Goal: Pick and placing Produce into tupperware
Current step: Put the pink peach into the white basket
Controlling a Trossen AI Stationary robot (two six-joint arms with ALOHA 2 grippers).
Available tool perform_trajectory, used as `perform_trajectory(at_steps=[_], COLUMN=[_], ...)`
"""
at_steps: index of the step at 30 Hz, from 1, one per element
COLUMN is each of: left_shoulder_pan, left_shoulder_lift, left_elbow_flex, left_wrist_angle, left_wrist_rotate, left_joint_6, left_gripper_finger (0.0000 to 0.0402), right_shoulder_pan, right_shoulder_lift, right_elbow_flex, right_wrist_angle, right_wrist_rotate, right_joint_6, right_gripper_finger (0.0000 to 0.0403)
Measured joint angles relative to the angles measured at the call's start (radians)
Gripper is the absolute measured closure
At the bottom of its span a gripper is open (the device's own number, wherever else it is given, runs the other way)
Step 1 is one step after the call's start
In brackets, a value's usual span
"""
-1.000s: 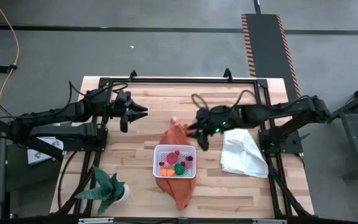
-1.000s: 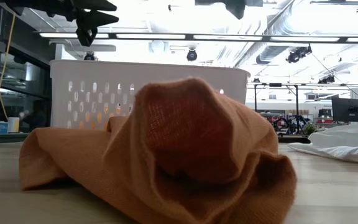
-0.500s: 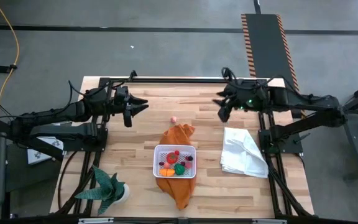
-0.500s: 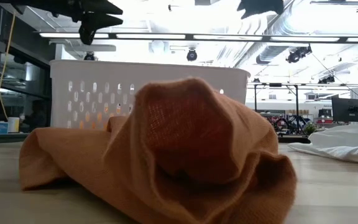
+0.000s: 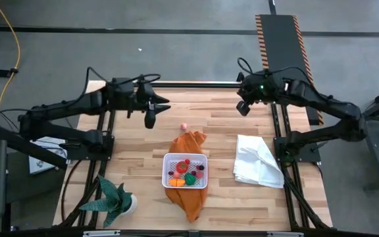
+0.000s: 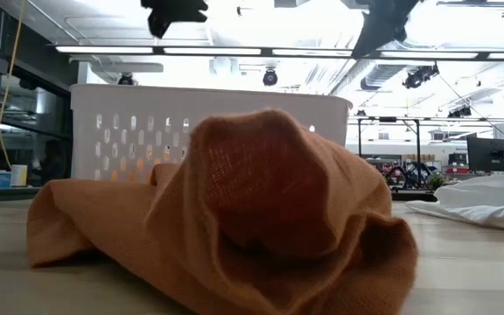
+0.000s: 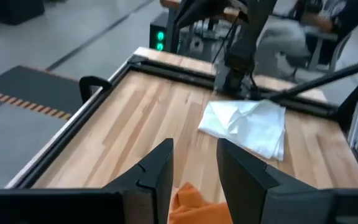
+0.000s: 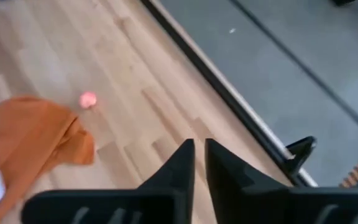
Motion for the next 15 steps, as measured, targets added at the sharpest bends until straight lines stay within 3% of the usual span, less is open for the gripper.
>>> perform_trajectory(at_steps=[5,15], left_shoulder_pan=[0.000,0.000], left_shoulder_lift=[0.083,0.233], left_elbow_flex=[0.198,0.453], left_wrist_angle=[-0.174,-0.508], left_wrist_rotate=[0.000,-0.070], left_joint_6=[0.029,0.135], left_gripper_finger=[0.0291,0.0291], right_shoulder_pan=[-0.087,-0.198], right_shoulder_lift=[0.000,0.001], right_elbow_flex=[0.000,0.000], right_wrist_angle=[-0.033,-0.042], right_wrist_rotate=[-0.131,-0.194], right_joint_6=[-0.062,-0.093], right_gripper_finger=[0.0400,0.0401])
